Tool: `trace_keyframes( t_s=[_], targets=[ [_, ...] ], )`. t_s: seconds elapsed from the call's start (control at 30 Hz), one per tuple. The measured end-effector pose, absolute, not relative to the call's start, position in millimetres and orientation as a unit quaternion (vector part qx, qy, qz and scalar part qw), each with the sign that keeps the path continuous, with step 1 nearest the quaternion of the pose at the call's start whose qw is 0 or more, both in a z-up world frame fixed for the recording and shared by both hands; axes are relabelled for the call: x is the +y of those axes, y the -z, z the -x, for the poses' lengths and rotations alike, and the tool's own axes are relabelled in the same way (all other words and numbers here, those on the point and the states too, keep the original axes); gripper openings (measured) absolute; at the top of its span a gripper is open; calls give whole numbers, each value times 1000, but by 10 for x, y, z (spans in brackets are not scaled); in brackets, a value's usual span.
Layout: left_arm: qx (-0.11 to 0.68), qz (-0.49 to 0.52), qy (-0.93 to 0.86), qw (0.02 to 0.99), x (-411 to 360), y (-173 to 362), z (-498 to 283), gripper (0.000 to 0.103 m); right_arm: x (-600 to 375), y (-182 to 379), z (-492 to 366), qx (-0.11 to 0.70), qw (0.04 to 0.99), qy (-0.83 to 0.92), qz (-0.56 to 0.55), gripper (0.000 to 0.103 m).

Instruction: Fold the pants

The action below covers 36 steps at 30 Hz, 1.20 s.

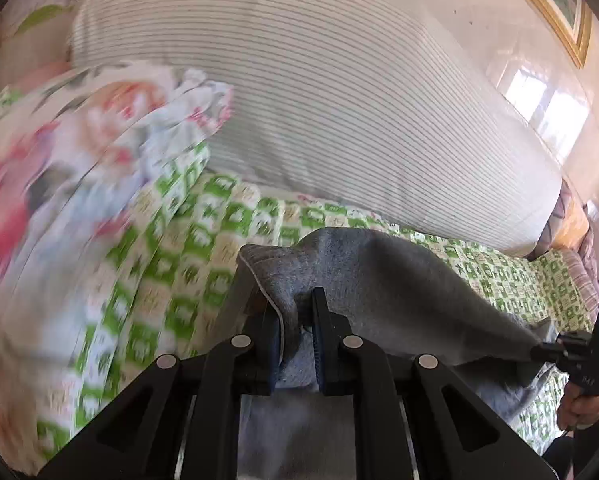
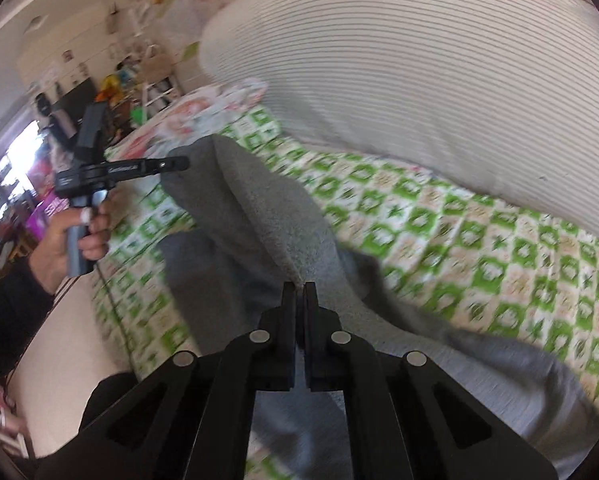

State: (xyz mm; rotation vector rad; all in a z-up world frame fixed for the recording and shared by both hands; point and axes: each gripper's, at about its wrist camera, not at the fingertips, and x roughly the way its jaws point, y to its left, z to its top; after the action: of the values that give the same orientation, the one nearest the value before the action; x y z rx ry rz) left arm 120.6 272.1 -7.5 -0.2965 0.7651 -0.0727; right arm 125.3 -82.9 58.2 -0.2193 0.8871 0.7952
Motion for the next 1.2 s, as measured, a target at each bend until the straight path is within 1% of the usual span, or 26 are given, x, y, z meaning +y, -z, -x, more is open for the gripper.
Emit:
trace_keyframes(
  t_s=[0.17, 0.4, 0.53, 0.6, 0.67, 0.7, 0.73, 0.77, 0.83, 0.87, 0.9, 0.97, 1.0, 1.2],
  targets=[
    [380, 158, 31, 911, 2774, 305, -999, 12, -782, -351, -885, 431, 800, -400, 121, 3],
    [380, 145, 19, 913, 2772, 610, -880, 13, -798, 21, -620, 469, 770, -408, 140, 3],
    [383, 167, 14, 908, 2822, 776, -743, 17, -797, 191, -545, 490, 756, -406, 152, 3],
    [385, 166, 8, 908, 2839, 783, -636, 20, -776, 279, -542, 502, 748, -403, 162, 3],
    [386, 165, 4, 908, 2838, 793, -542, 22, -732, 352, -555, 512, 739, -401, 178, 4],
    [386, 167, 4, 907, 2842, 790, -493, 25, -699, 387, -571, 519, 732, -399, 188, 7],
    [386, 168, 1, 907, 2845, 775, -437, 32, -679, 407, -589, 522, 730, -396, 195, 7],
    [386, 167, -4, 907, 2846, 760, -392, 36, -661, 420, -601, 523, 729, -391, 203, 8],
    [380, 168, -16, 910, 2855, 711, -288, 46, -588, 412, -644, 526, 725, -389, 216, 18],
    [376, 167, -30, 911, 2867, 684, -234, 46, -560, 385, -625, 520, 728, -391, 218, 30],
    [375, 167, -41, 911, 2878, 669, -196, 47, -534, 357, -609, 513, 730, -395, 217, 47],
    [375, 172, -54, 909, 2906, 655, -167, 51, -452, 284, -571, 494, 738, -407, 213, 60],
    [382, 171, -63, 906, 2919, 668, -165, 54, -371, 229, -551, 480, 745, -413, 211, 60],
    [416, 145, -73, 895, 2950, 866, -291, 54, 301, 165, -517, 427, 764, -429, 225, 60]
  ],
)
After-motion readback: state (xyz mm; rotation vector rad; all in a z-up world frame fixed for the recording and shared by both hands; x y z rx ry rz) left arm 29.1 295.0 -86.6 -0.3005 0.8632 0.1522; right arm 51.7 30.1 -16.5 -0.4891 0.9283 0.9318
